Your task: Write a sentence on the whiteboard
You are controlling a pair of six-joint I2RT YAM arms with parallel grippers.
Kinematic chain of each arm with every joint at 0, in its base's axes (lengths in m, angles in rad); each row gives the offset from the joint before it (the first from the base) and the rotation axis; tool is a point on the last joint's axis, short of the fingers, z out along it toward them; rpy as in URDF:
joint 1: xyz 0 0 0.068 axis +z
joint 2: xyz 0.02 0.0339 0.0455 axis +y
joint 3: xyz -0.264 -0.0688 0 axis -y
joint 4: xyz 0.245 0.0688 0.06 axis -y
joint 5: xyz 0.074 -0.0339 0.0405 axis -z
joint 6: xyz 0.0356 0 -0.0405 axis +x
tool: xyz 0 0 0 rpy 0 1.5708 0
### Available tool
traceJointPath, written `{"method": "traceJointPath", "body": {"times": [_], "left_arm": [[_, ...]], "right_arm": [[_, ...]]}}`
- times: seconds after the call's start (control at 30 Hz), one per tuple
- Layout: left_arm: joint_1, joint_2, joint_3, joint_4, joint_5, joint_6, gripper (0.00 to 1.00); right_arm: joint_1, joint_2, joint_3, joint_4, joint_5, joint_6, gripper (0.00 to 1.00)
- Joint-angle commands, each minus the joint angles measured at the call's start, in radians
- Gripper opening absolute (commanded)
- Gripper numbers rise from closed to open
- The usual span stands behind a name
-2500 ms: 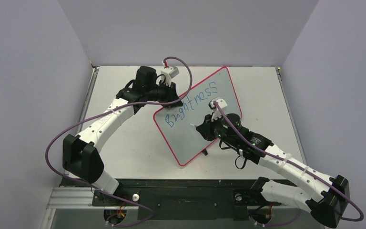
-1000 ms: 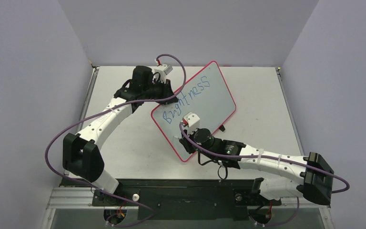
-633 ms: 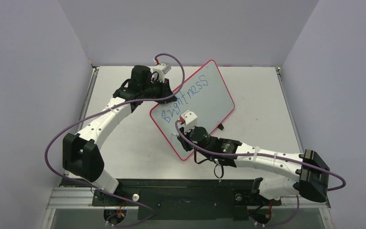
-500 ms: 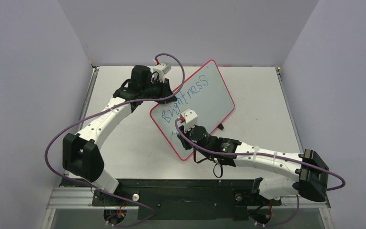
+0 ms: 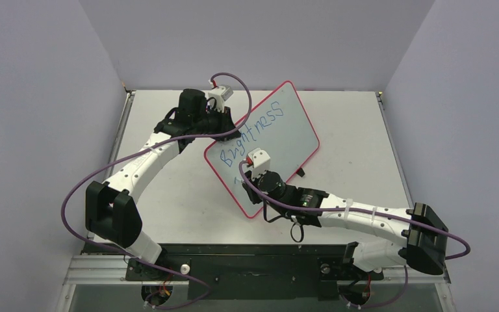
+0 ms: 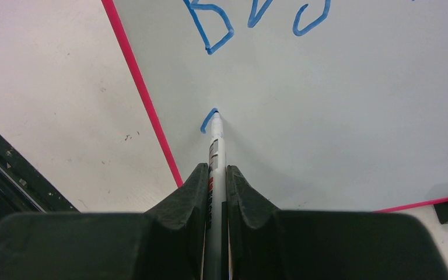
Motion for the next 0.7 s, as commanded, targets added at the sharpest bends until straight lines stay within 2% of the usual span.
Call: {"method": "traceJointPath", "body": {"times": [0.0,0.43,0.67], "left_arm": [[0.021,-0.004,0.02,0.101,-0.179,0.108,0.0],[0.021,-0.004,0.023,0.099,-0.18,0.109,0.0],[0.021,-0.008,0.022,0.099,-0.18,0.11,0.0]], "right_arm": [[0.002,-0.026,-0.035,-0.009,-0.009,0.022,0.0],[0.041,-0.066,-0.099,-0.044,-0.002,0.047,0.0],[0.041,-0.032,-0.052,-0.071,0.049,0.015,0.0]]}}
